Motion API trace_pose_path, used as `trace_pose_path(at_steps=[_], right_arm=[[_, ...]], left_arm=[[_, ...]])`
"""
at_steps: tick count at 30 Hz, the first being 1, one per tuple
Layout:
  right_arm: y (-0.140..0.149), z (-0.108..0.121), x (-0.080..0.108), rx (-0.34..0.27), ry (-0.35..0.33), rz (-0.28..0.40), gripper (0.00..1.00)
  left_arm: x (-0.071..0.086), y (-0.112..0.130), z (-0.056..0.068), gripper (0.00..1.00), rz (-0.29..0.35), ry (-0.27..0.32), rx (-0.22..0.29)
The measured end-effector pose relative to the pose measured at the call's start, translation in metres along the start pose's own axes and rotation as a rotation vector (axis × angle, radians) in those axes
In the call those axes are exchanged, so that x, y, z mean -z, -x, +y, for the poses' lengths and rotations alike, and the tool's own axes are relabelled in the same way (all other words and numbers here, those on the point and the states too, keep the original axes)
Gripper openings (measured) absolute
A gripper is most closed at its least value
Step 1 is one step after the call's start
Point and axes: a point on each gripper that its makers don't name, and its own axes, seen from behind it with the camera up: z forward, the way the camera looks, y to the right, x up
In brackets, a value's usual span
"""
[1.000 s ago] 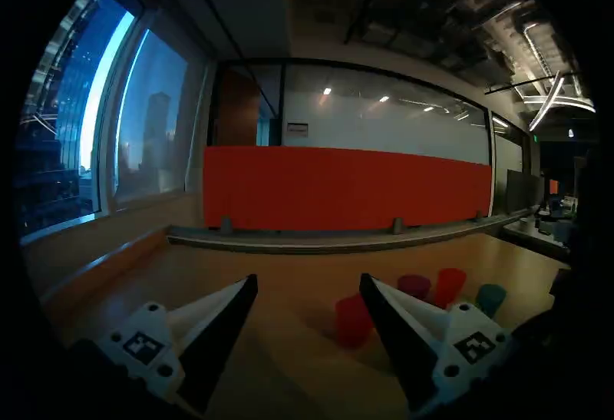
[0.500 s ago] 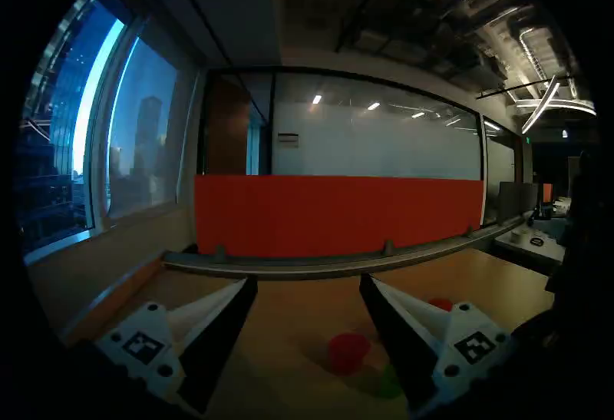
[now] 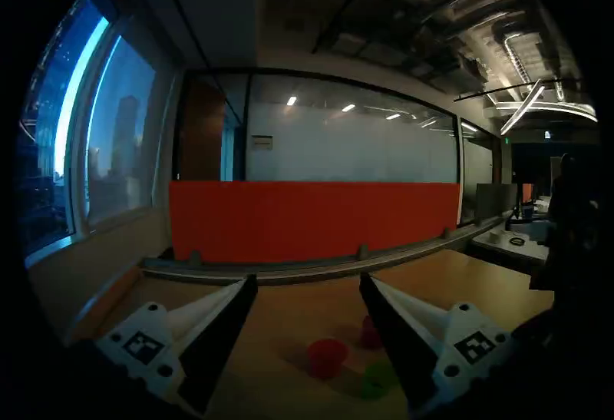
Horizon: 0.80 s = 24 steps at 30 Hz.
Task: Pour water
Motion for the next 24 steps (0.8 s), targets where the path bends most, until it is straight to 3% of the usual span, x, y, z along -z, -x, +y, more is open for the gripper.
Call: trace_pose_path(at_steps=[12, 17, 24], right_arm=[[-0.012, -0.045, 0.008, 0.037, -0.241, 0.012, 1.0], [-0.016, -0.064, 0.013, 0.032, -0.326, 0.012, 1.0], [-0.016, -0.082, 0.016, 0.035, -0.401, -0.008, 1.0]], left_arm=[[0.005, -0.005, 0.05, 0.99, -0.008, 0.227, -0.016], [0.007, -0.006, 0.062, 0.99, -0.011, 0.278, -0.028], [0.006, 0.005, 0.075, 0.99, -0.061, 0.346, -0.057]])
